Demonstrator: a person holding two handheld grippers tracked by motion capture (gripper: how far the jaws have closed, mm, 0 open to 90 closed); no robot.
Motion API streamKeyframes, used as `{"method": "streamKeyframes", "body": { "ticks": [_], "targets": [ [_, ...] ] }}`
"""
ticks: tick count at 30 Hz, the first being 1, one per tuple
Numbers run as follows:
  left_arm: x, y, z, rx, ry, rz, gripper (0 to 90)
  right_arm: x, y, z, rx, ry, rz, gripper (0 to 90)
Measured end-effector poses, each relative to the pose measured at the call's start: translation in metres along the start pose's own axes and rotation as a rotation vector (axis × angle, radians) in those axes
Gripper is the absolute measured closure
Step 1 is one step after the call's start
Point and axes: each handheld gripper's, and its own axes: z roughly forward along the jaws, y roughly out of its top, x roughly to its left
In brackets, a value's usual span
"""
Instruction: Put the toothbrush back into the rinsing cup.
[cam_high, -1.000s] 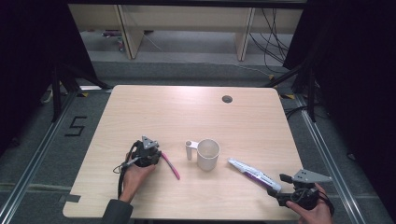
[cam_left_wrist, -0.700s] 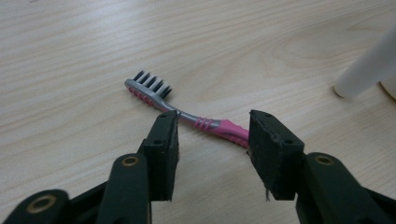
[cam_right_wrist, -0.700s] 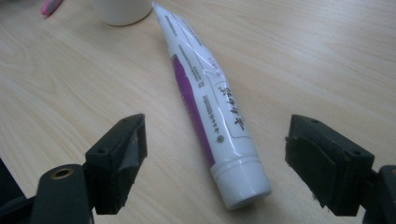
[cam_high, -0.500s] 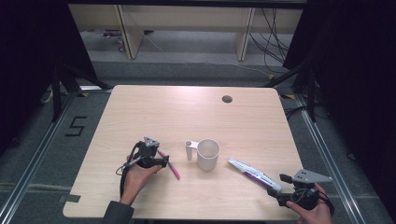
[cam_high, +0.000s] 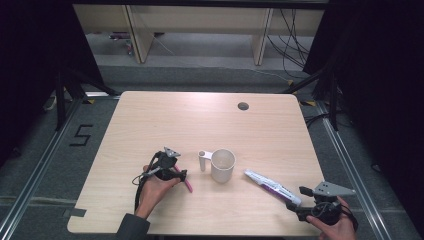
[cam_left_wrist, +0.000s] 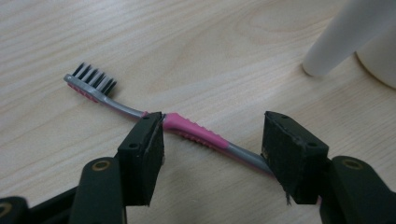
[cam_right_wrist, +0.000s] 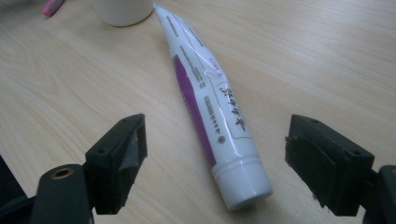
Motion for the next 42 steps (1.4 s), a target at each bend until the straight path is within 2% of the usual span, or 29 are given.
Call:
{"method": "streamKeyframes", "body": {
  "ticks": [7,12,13,14,15,17,19,21,23,25,27,29,30,34,36,37,39,41,42],
  "targets": [
    [0.007,-0.006,-0.003,0.041,0.004,0.046,50.7,0.001,0.000,0.000,0.001,0.002,-0.003,21.5],
    [0.017,-0.014,-0.009,0.046,0.006,0.065,59.5,0.001,0.000,0.000,0.002,0.006,-0.005,21.5],
    [0.018,-0.015,-0.010,0.046,0.009,0.066,61.7,-0.001,0.001,0.000,-0.002,-0.002,-0.035,21.5],
    [0.019,-0.016,-0.011,0.050,0.008,0.075,64.2,0.002,0.000,0.001,0.003,0.006,-0.008,21.5],
    [0.020,-0.016,-0.011,0.057,0.003,0.073,66.7,0.002,0.000,0.001,0.011,0.003,-0.010,21.5],
    [0.022,-0.016,-0.012,0.062,0.003,0.081,68.7,0.001,0.000,0.001,0.007,0.005,-0.016,21.5],
    [0.024,-0.014,-0.014,0.097,0.001,0.094,69.4,0.001,0.000,0.001,0.005,0.004,-0.017,21.5],
    [0.025,-0.013,-0.014,0.101,0.004,0.095,71.0,0.001,0.000,0.001,0.010,0.004,-0.024,21.5],
    [0.026,-0.008,-0.013,0.136,-0.004,0.112,72.8,-0.001,0.001,0.001,-0.002,-0.004,-0.049,21.5],
    [0.027,-0.005,-0.012,0.164,-0.012,0.100,72.6,0.000,0.001,0.001,-0.006,-0.005,-0.042,21.5],
    [0.028,-0.003,-0.011,0.183,-0.017,0.107,73.4,0.000,0.001,0.001,-0.003,-0.002,-0.042,21.5],
    [0.028,0.003,-0.010,0.225,-0.015,0.119,75.2,0.000,0.001,0.001,-0.001,0.000,-0.044,21.6],
    [0.028,0.003,-0.010,0.225,-0.015,0.119,76.4,0.000,0.001,0.001,0.000,0.000,-0.044,21.6],
    [0.030,0.013,-0.007,0.314,-0.039,0.163,78.5,0.000,0.001,0.001,0.004,0.000,-0.046,21.8],
    [0.029,0.015,-0.006,0.323,-0.042,0.152,81.2,0.001,0.001,0.001,-0.001,0.001,-0.045,21.8],
    [0.029,0.018,-0.005,0.362,-0.052,0.175,81.6,0.001,0.001,0.001,-0.003,0.003,-0.042,21.9],
    [0.028,0.021,-0.004,0.395,-0.048,0.195,81.7,0.001,0.001,0.001,0.003,0.004,-0.045,21.9],
    [0.027,0.024,-0.002,0.419,-0.050,0.201,81.8,0.001,0.001,0.001,-0.001,0.002,-0.044,21.9],
    [0.025,0.024,-0.002,0.438,-0.047,0.191,81.8,0.001,0.001,0.001,-0.003,0.003,-0.040,21.9]
  ]
}}
